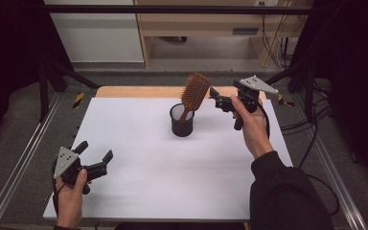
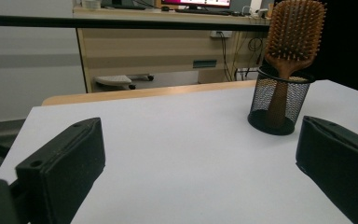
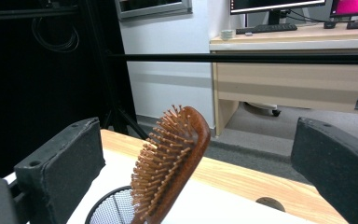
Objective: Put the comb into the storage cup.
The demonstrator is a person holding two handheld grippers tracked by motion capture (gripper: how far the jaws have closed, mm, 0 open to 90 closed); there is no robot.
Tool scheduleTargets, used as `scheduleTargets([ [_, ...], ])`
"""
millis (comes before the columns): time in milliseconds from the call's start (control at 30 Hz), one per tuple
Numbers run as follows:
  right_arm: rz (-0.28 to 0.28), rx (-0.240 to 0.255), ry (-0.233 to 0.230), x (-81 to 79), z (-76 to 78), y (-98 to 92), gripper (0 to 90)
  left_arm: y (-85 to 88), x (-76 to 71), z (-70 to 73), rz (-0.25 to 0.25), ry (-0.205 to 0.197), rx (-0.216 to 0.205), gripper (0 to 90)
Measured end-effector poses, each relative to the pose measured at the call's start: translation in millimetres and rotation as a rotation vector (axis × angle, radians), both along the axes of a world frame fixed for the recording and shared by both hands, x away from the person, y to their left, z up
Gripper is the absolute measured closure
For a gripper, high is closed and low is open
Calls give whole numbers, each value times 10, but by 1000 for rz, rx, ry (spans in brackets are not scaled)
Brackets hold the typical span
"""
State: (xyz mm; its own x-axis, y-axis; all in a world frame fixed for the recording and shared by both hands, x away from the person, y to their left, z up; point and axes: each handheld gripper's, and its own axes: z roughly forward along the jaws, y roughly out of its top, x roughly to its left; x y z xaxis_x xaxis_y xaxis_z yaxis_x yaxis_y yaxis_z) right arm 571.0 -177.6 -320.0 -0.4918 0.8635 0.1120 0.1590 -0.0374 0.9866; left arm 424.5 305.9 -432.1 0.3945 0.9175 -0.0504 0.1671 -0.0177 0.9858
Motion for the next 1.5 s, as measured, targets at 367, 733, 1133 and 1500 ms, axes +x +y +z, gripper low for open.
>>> scheduleTargets([
  [367,-1,-7,-23,-140,10,-127,33,189,-60,15,29,-21,0,14],
  [733,-10,-32,-55,-328,-16,-256,29,274,-99,19,35,-29,-12,14],
  [1133,-35,-86,-79,-594,-202,-477,23,288,-129,1,8,-33,-26,15],
  [1500,-54,-101,-51,-892,-517,-711,24,271,-134,-6,-4,-35,-20,19],
])
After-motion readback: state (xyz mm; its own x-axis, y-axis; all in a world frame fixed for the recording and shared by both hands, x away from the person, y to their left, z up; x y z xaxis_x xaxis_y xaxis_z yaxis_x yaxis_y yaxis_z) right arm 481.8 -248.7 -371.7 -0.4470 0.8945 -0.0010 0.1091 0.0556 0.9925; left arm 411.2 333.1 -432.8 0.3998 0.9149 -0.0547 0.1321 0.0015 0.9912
